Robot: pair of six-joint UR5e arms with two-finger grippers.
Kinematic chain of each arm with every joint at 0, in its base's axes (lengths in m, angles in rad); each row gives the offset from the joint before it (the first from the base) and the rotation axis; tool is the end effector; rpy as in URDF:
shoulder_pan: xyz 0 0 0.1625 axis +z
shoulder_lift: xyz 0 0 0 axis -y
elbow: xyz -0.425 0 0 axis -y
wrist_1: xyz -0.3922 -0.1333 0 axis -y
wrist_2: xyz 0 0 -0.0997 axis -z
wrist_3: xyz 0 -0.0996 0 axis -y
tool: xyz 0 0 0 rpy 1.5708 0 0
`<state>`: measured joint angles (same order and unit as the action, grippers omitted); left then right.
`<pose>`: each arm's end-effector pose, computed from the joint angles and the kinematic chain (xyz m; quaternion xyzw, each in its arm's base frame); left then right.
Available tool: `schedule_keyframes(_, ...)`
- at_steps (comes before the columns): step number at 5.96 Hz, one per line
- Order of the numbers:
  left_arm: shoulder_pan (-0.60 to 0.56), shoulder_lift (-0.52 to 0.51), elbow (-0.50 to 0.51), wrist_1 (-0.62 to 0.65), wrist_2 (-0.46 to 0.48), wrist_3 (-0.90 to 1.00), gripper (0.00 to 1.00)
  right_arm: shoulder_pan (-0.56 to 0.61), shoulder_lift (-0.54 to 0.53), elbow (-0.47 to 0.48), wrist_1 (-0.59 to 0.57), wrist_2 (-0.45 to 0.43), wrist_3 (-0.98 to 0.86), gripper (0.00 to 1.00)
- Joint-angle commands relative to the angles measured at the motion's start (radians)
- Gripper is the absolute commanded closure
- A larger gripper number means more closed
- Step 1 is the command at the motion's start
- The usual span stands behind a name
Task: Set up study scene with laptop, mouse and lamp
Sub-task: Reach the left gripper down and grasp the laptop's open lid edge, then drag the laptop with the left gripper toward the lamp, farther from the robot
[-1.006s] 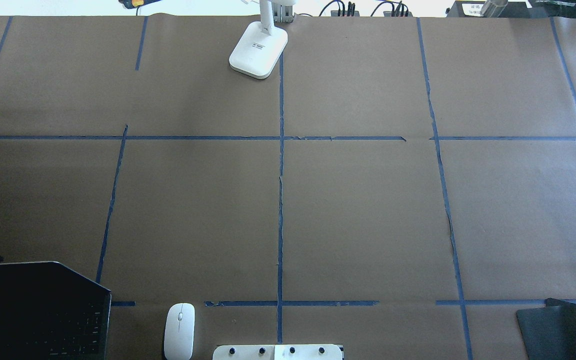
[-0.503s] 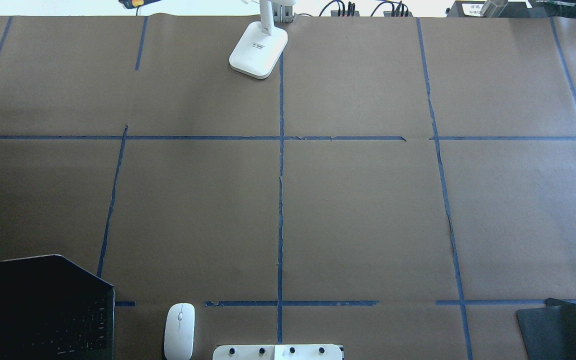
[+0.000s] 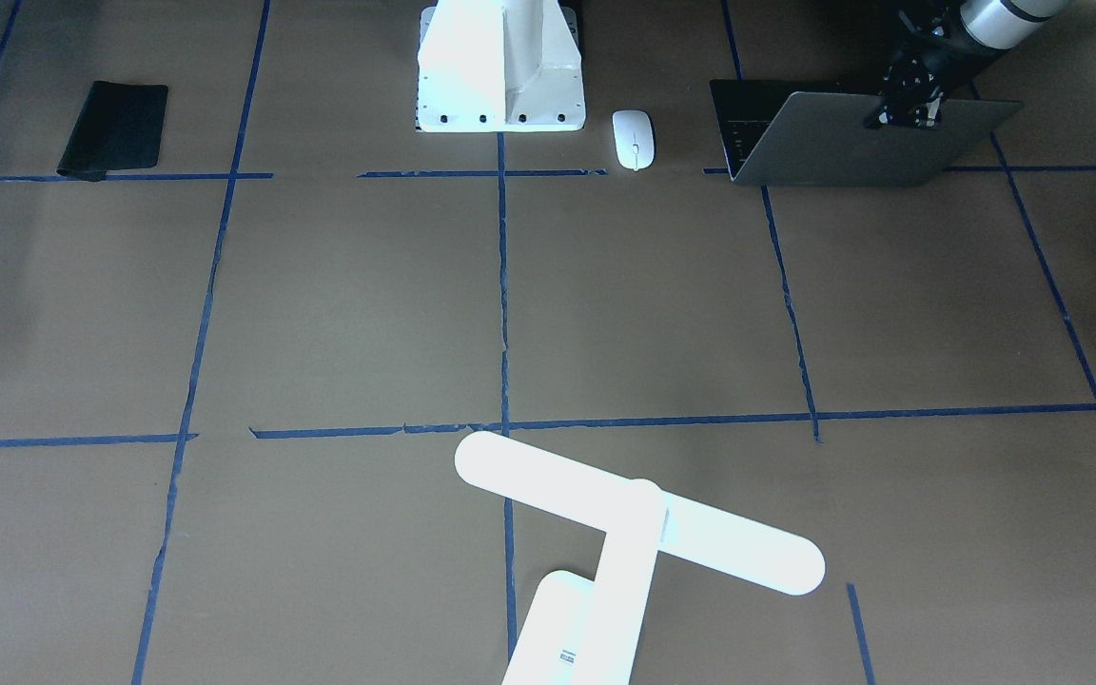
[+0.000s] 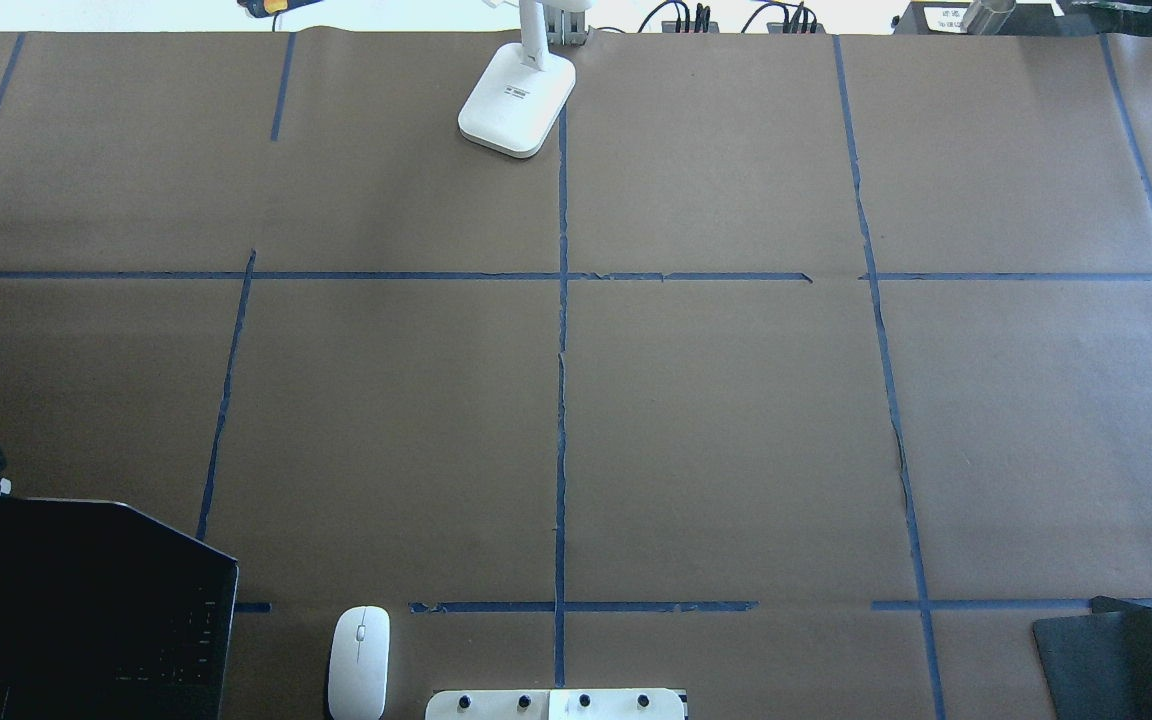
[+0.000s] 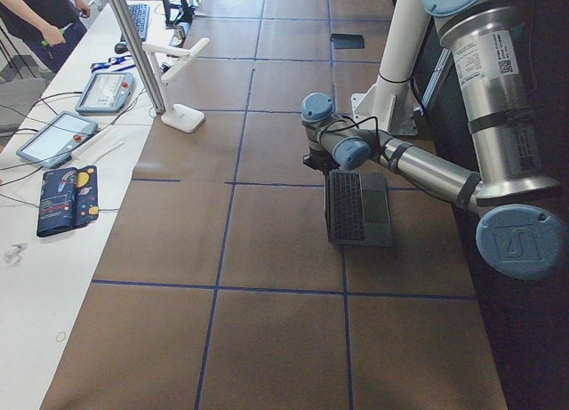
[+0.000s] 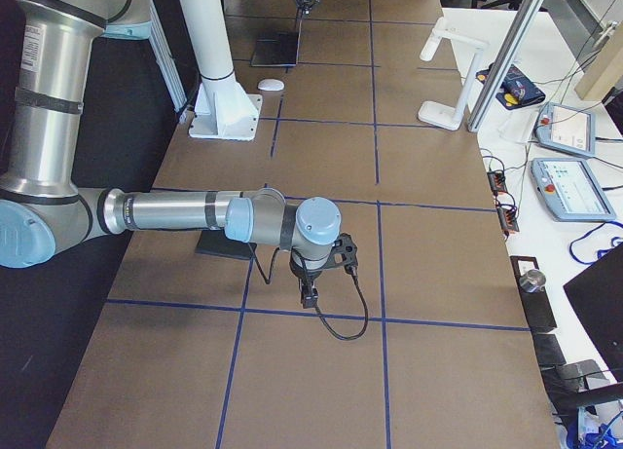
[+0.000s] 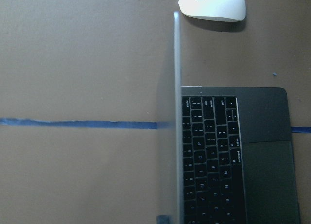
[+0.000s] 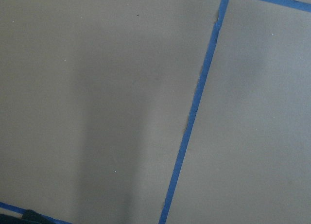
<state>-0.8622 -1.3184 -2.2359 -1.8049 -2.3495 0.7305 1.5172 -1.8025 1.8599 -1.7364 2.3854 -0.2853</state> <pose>0.1962 -0.3263 0.4132 0.2979 0.3567 0.6688 0.5802 0.0401 -0.3884 0.6324 -0.0036 -0.3986 -0.1335 0.9073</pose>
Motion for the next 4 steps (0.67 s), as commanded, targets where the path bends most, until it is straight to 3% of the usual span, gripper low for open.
schedule_keyframes(1, -0.092, -0.269, 0.008, 0.327, -0.005, 0.185, 1.00, 0.000, 0.000, -0.002, 0.000, 0.000, 0.000, 0.00)
schedule_keyframes(2, -0.098, -0.394, 0.060, 0.393, -0.001, 0.185, 1.00, 0.000, 0.000, -0.004, 0.000, 0.000, 0.000, 0.00)
schedule_keyframes(4, -0.121, -0.595, 0.222, 0.394, 0.039, 0.173, 1.00, 0.000, 0.000, -0.004, 0.000, 0.000, 0.002, 0.00)
